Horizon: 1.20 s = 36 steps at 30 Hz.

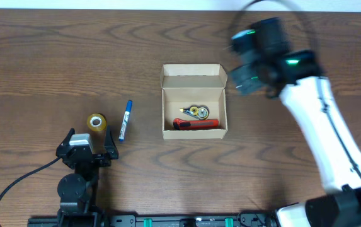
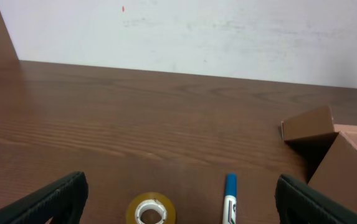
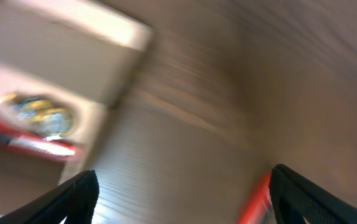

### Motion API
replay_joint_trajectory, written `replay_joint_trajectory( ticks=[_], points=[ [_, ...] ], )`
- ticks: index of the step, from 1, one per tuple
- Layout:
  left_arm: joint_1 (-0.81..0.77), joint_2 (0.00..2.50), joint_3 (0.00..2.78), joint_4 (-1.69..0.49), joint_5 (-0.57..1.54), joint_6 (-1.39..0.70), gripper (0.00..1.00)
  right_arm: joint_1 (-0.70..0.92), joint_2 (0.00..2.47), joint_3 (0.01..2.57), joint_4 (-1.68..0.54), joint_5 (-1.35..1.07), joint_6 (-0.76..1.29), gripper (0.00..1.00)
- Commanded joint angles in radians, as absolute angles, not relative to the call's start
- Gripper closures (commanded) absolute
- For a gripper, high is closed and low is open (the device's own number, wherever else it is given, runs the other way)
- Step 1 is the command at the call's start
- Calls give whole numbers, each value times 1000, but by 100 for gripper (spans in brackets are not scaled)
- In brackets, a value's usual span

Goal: Pack container
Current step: 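Move the right gripper to the red stapler and grasp it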

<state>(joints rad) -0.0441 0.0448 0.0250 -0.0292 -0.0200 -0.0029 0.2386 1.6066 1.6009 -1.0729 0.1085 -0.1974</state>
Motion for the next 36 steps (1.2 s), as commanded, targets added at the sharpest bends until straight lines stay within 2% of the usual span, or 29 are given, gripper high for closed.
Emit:
replay_joint_trajectory(
  ticks=[1, 4, 7, 15, 18, 27, 36],
  points=[
    [-46, 46, 5, -56, -17, -8, 5, 76, 1559, 1634, -1150, 234, 108, 18],
    [-46, 46, 5, -56, -6, -8, 5, -33, 1549, 1684, -1248, 207, 149, 18],
    [-46, 46, 5, -56, 1, -8, 5, -126, 1550, 1700, -1316, 203, 142, 14],
    [-46, 46, 5, -56, 1, -8, 5, -294, 1668, 1696, -1390, 160, -15, 4],
    [-46, 46, 5, -56, 1, -8, 5, -336, 1748, 1689, -1386, 147, -21, 4],
    [-46, 46, 5, -55, 1, -8, 5, -361, 1991, 1678, -1307, 97, -69, 6],
    [-46, 46, 5, -55, 1, -8, 5, -360, 2080, 1633, -1215, 73, -96, 7]
  ],
)
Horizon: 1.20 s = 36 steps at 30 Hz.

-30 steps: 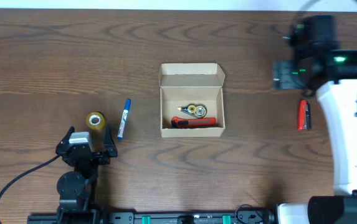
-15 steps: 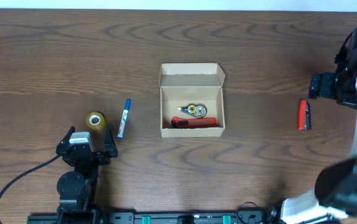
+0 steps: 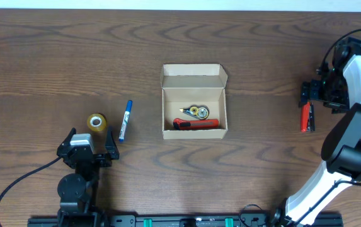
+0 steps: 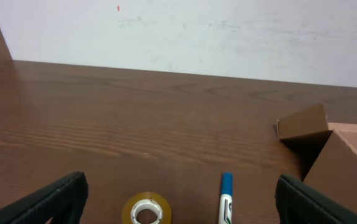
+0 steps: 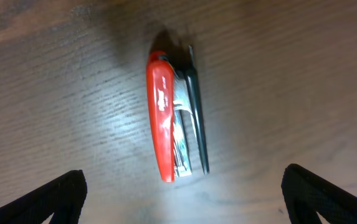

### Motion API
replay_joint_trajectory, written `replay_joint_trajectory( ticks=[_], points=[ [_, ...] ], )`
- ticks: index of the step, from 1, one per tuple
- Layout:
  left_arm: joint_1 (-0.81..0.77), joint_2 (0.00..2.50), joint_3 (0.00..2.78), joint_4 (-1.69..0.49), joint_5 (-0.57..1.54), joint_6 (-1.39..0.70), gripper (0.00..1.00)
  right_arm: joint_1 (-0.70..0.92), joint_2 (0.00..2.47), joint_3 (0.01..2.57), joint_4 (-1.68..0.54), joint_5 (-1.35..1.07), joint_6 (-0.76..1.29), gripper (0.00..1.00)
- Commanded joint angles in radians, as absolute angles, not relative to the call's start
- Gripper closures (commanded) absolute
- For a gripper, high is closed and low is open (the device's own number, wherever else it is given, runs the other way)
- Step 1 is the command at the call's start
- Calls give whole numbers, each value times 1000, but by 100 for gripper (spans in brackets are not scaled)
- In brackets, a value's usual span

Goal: Pack container
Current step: 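Move the right gripper to the red stapler and grasp it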

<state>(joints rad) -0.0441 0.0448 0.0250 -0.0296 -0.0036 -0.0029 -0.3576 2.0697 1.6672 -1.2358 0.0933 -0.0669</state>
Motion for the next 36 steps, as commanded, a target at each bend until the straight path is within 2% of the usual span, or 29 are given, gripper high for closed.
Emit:
replay_joint_trajectory(
  ticks=[1, 10, 18, 22, 25, 32, 36],
  points=[
    [-46, 46, 5, -55, 1, -8, 5, -360, 2080, 1617, -1201, 71, -96, 7],
    [-46, 46, 5, -54, 1, -8, 5, -361, 2080, 1444, -1066, 32, -114, 8],
    [-46, 46, 5, -48, 1, -8, 5, -361, 2080, 1406, -1015, 9, -144, 12],
    [-46, 46, 5, -48, 1, -8, 5, -361, 2080, 1406, -1006, 1, -156, 20],
    [-46, 46, 5, -48, 1, -8, 5, -361, 2080, 1406, -1003, -1, -162, 21],
    [-46, 46, 5, -48, 0, -8, 5, -361, 2080, 1406, -1002, -5, -162, 48],
    [-46, 46, 5, -48, 1, -8, 5, -360, 2080, 1405, -1002, -6, -163, 59]
  ],
)
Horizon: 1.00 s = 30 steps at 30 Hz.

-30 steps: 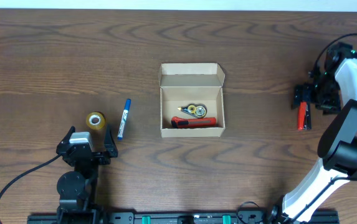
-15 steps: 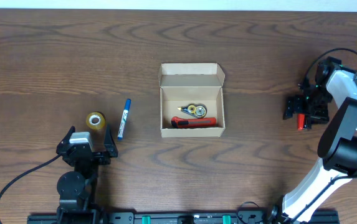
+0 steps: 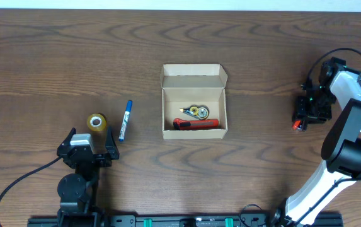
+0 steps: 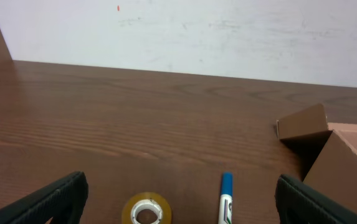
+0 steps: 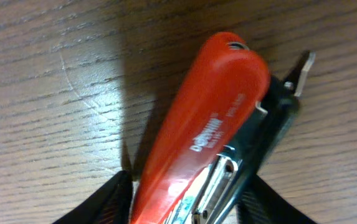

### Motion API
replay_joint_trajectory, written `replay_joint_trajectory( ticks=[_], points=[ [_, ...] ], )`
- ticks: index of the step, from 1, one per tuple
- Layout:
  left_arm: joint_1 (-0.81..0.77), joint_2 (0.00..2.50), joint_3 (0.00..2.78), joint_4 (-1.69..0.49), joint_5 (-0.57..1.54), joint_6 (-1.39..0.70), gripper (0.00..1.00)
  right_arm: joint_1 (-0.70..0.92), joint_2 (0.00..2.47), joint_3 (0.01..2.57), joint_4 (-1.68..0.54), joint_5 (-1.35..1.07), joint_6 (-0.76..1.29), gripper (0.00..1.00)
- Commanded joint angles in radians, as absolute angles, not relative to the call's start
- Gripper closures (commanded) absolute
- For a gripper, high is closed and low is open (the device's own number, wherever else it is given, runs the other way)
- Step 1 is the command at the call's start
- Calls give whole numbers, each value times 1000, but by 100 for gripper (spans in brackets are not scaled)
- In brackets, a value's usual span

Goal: Pack container
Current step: 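Move the right gripper to the red stapler and grasp it, then carry the red stapler into the cardboard box and release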

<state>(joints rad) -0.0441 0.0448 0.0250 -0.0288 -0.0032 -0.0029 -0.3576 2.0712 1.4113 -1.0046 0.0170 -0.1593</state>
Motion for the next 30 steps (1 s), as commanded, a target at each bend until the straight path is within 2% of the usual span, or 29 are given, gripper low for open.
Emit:
replay_joint_trajectory(
  ticks=[1, 5, 7, 14, 19, 28, 30],
  points=[
    [-46, 46, 5, -48, 0, -8, 5, -360, 2080, 1405, -1002, -6, -163, 62],
    [-46, 46, 5, -48, 0, -8, 5, -360, 2080, 1405, -1002, -14, -167, 78],
    [-46, 46, 5, -48, 1, -8, 5, -359, 2080, 1405, -1001, -16, -166, 98],
    [-46, 46, 5, -48, 0, -8, 5, -345, 2042, 1414, -976, -85, -166, 99],
    [-46, 46, 5, -48, 0, -7, 5, -290, 1907, 1456, -958, -193, -201, 98],
    [-46, 46, 5, -48, 1, -8, 5, 18, 1697, 1565, -1019, -225, -359, 99],
    [-46, 46, 5, -48, 1, -7, 5, 97, 1687, 1589, -1053, -243, -448, 99]
  ],
)
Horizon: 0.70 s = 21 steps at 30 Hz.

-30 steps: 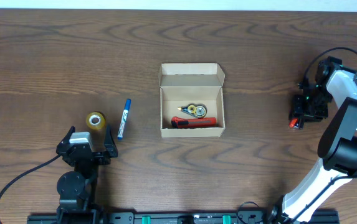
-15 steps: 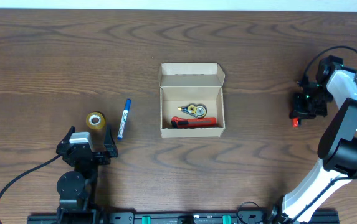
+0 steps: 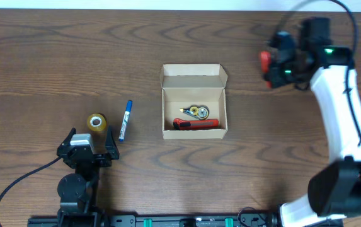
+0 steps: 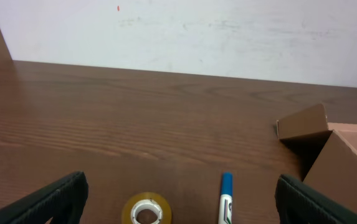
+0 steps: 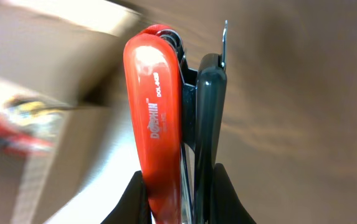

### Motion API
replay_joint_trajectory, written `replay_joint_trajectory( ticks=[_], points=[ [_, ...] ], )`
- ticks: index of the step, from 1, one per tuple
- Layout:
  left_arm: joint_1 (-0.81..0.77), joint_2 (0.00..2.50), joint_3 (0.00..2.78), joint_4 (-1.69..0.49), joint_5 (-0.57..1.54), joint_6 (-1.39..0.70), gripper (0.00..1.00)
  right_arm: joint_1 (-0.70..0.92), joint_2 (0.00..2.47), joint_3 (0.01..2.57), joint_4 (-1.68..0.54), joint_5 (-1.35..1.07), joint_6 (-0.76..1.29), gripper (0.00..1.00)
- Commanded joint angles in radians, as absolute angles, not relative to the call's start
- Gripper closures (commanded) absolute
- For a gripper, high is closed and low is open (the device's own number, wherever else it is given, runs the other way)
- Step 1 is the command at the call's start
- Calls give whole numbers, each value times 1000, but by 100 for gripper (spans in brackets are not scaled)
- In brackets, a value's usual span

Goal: Pack container
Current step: 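Carry the red stapler into the cardboard box and release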

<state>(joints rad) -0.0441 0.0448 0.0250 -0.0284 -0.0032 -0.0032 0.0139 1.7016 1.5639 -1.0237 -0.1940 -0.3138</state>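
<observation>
My right gripper is shut on a red and black stapler, held above the table to the right of the open cardboard box. The stapler shows red at the gripper's left side in the overhead view. Inside the box lie a red-handled tool and a small metal piece. A roll of yellow tape and a blue marker lie on the table left of the box. My left gripper rests open just behind them at the front left.
The box's flaps stand open at its far side; one flap shows in the left wrist view. A black cable runs from the left arm's base. A white wall stands behind the table.
My right gripper was down at the stapler on the table at the far right. It is now lifted with the stapler shut in it and has moved left toward the box.
The right arm was near the box's right side, then over the stapler lying at the far right with its fingers wide apart, then down around it. Now it holds the stapler up near the box. The left arm, tape and marker have stayed put.
</observation>
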Motion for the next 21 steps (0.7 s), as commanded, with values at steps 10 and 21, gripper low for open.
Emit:
replay_joint_trajectory(
  ticks=[10, 21],
  points=[
    [-46, 46, 5, -48, 1, -8, 5, 395, 1687, 1619, -1234, -244, -993, 99],
    [-46, 46, 5, -48, 1, -8, 5, 441, 1710, 1623, -1162, -236, -1064, 99]
  ],
)
